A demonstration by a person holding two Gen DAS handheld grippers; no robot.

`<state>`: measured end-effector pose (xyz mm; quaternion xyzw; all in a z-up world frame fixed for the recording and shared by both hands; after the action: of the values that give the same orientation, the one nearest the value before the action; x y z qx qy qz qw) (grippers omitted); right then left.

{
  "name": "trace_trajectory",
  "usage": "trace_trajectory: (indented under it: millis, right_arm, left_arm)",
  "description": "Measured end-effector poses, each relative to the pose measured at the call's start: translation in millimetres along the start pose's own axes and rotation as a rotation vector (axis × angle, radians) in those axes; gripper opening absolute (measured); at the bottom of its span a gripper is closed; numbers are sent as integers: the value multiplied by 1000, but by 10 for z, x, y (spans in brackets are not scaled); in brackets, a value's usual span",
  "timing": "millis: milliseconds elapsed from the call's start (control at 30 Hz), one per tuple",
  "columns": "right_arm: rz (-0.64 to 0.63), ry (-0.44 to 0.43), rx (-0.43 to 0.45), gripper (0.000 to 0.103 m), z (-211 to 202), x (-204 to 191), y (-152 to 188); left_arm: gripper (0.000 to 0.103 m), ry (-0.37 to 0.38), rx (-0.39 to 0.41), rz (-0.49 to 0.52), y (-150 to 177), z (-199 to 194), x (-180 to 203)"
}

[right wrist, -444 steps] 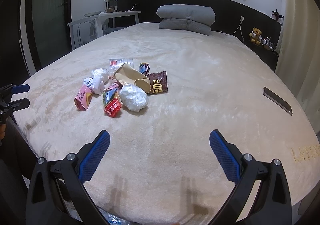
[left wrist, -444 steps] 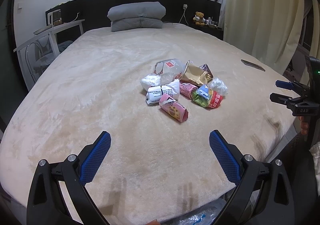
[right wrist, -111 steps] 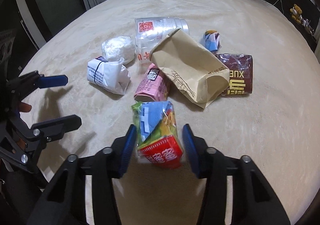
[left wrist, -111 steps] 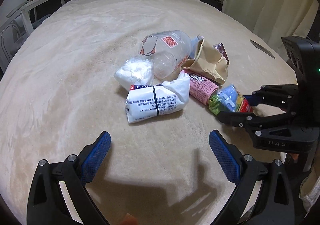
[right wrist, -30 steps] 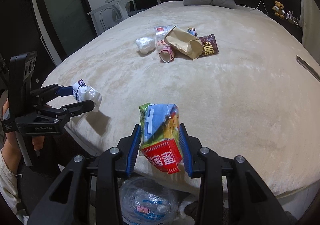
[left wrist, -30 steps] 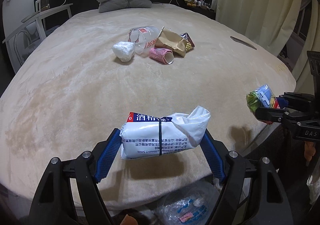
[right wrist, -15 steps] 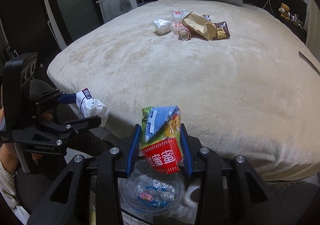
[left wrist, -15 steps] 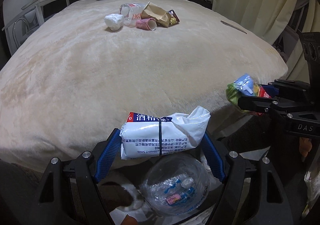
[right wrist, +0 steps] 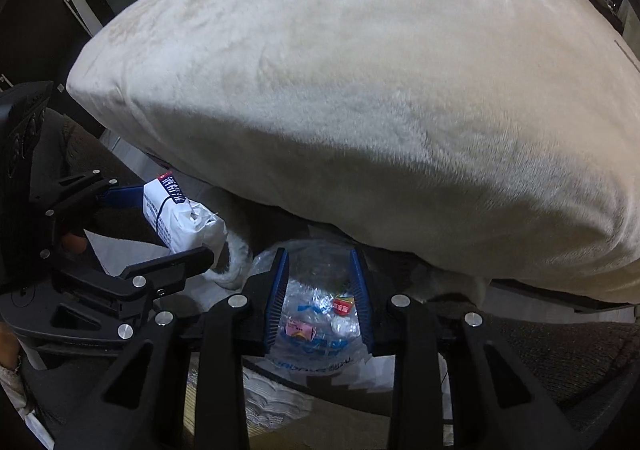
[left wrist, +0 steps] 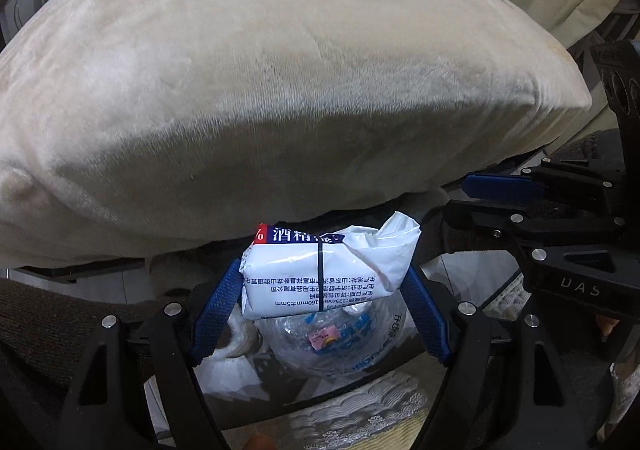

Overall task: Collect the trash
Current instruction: 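Open both tools to drop the wrapper and package into the bag, then raise both open tools back toward the remaining trash on the bed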

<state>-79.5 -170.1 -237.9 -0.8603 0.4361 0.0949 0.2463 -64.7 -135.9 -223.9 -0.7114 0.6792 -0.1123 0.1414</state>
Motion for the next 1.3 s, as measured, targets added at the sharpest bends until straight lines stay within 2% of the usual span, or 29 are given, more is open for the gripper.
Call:
trace_trajectory:
  millis: [233,300,400,467,567,633,733,800,867,1000,1033,1233,1300]
  right_arm:
    - [76,8,-77,32,170,235,139]
    - [84,9,-73,32,164,251,140]
    - [91,20,-69,33,160,266,125]
    - [89,24,-68,40,158,277,104]
    - [87,30,-72,42,149,317,127]
    - [89,36,-69,44,156,350,149]
    - [93,43,-41,56,123,384,150]
    - [97,45,-16,58,68,392,126]
    - [98,53,11,67,12,381,119]
    - [90,64,75,68,-116,381,41]
    - [84,70,93,72,-154,353,11]
    - [100,63,207,73,-408,368,-167]
    - [99,89,255,73,-544,376,-217]
  left_arm:
    - [79,-31,-154,86,225,433,195]
    - [84,-66,-156,138,274,488,257]
    - [96,-60,-149,170,302,495,332]
    - [97,-65,-147,184,309,501,341]
    - [97,-78,-142,191,328,500,321]
    - [97,-78,-131,188,288,497,309]
    - [97,-83,-106,191,251,443,300]
    - [97,-85,-90,194,241,418,309]
    - [97,-87,-70,194,219,377,305]
    - [97,-101,8,189,134,238,293]
    - [97,-102,29,182,103,197,284]
    - [97,-91,112,145,-46,17,251]
    - [97,-73,136,126,-98,-54,247]
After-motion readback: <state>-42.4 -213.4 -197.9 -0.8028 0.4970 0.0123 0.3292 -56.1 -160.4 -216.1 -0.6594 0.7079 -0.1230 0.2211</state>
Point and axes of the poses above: each gripper's, at about its wrist camera, not at the fingertips, and z roughly the way its jaws point, x to its right, y to its underside, the point moved 7 cm from there along z, roughly the way its jaws point, and after that the axes turned 13 degrees about -y, right-handed, at the moved point
